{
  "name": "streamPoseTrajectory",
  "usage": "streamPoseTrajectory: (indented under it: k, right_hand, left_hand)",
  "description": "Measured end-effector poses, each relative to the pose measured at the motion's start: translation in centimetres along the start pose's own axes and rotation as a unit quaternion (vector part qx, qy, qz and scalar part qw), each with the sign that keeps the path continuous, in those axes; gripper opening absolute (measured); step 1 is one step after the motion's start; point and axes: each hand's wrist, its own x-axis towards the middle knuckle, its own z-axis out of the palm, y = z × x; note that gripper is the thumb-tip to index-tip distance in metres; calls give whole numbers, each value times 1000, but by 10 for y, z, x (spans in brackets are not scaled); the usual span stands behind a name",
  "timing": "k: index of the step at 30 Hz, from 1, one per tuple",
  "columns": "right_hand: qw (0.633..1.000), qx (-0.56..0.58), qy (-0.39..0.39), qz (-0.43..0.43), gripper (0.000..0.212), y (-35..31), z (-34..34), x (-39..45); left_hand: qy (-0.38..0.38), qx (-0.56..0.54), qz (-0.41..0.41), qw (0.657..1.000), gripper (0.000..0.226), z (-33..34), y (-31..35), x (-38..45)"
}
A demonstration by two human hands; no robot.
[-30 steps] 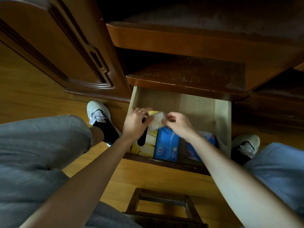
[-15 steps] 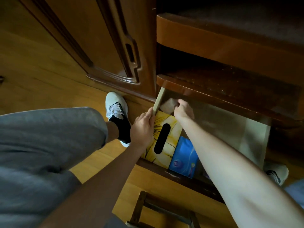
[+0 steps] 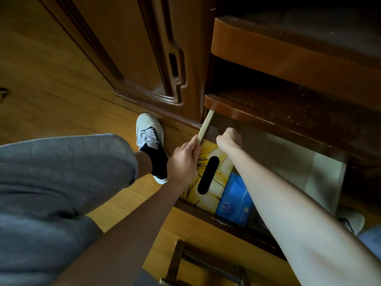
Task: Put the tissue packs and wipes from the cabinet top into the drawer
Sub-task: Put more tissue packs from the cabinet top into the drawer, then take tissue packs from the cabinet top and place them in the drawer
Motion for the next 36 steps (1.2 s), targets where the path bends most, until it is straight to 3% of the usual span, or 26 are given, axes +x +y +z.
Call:
streamPoseTrajectory:
  k: [5, 9, 11, 15, 18, 22, 25, 28, 31, 34, 36]
  right_hand:
    - [999, -13, -47, -10, 52, 6, -19, -4]
    - [998, -15, 3, -53, 47, 20, -42, -25]
    - [998, 1, -29, -64, 44, 31, -56, -42]
    - [991, -4, -113, -74, 40, 59, -99, -80]
    - [992, -12, -73, -99, 39, 76, -147, -115]
    - [989, 10, -28, -148, 29, 85, -221, -173]
    - [981, 50, -3, -188, 16, 80, -285, -223]
    - [964, 76, 43, -249, 15, 63, -356, -277]
    - [934, 87, 141, -316, 17, 42, -419, -316]
    - [899, 87, 257, -345, 18, 25, -472, -319]
    - [881, 65, 344, -319, 13, 17, -503, -303]
  left_hand:
    - [-2, 9, 3, 1000, 44, -1, 2, -1]
    - [-29, 10, -20, 999, 45, -9, 12, 1]
    - [-55, 22, -23, 998, 47, -18, 21, 2]
    - [-61, 48, -10, 997, 73, -38, 54, -5]
    - [-53, 58, 54, 995, 70, -57, 96, -18]
    - [11, 46, 217, 975, 56, -108, 177, -31]
    - [106, 37, 367, 923, 43, -162, 252, -37]
    - [192, 9, 466, 863, 34, -216, 329, -33]
    - [236, -14, 494, 837, 26, -254, 391, -14]
    - [199, 9, 460, 865, 20, -265, 435, 23]
    - [155, 30, 428, 890, 20, -260, 454, 52]
